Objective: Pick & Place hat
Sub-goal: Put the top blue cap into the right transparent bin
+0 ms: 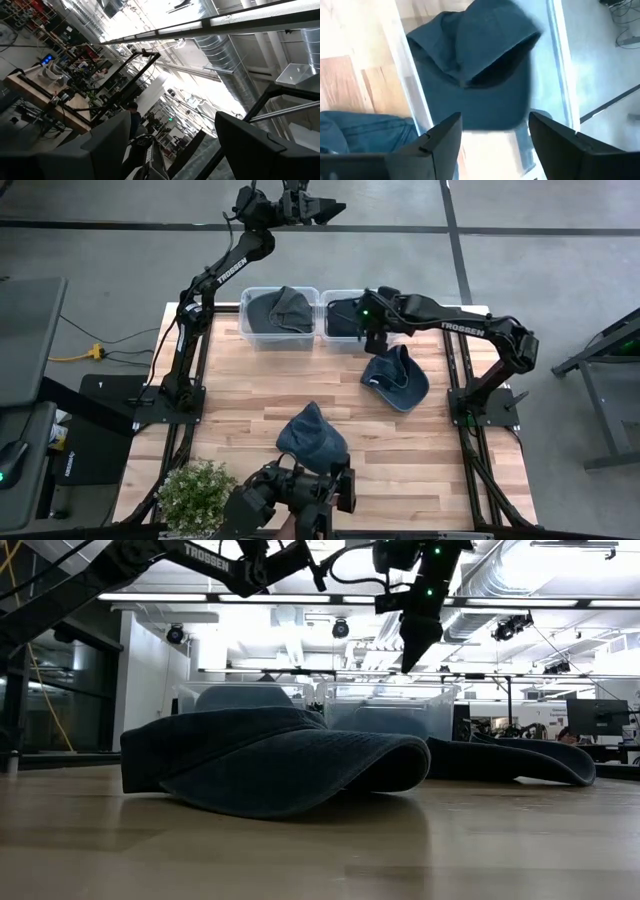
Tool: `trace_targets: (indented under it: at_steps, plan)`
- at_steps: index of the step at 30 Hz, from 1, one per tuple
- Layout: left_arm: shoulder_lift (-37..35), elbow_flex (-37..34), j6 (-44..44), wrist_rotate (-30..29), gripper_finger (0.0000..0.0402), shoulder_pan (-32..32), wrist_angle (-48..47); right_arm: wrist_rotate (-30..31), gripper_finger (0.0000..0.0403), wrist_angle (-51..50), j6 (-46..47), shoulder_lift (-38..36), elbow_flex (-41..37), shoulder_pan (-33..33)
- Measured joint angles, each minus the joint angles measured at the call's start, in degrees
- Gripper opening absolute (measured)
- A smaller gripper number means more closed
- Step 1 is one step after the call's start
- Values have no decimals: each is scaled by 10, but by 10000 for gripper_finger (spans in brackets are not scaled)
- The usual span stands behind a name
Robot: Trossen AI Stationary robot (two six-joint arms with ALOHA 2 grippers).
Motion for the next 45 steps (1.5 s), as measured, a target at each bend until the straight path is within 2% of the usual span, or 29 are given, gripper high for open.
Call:
trace_targets:
  at_steps: [6, 14, 19, 28, 34, 41, 45]
  plan:
    - [0, 0, 1, 7, 286, 0, -6, 11, 234, -43, 40, -27, 36, 4]
    - [0, 0, 26, 70, 286, 0, -10, -14, 234, -153, 247, -106, 67, 2]
    - [0, 0, 44, 92, 286, 0, -10, -65, 234, -179, 312, -171, 21, -18]
    - [0, -1, 80, 128, 286, -14, -11, -150, 234, -198, 409, -267, -111, -85]
    - [0, -1, 135, 147, 286, -45, -37, -207, 234, -194, 402, -274, -195, -134]
    - [0, -2, 189, 163, 286, -72, -78, -278, 234, -130, 351, -271, -285, -197]
    - [0, -2, 199, 162, 286, -85, -89, -297, 234, -109, 330, -271, -320, -231]
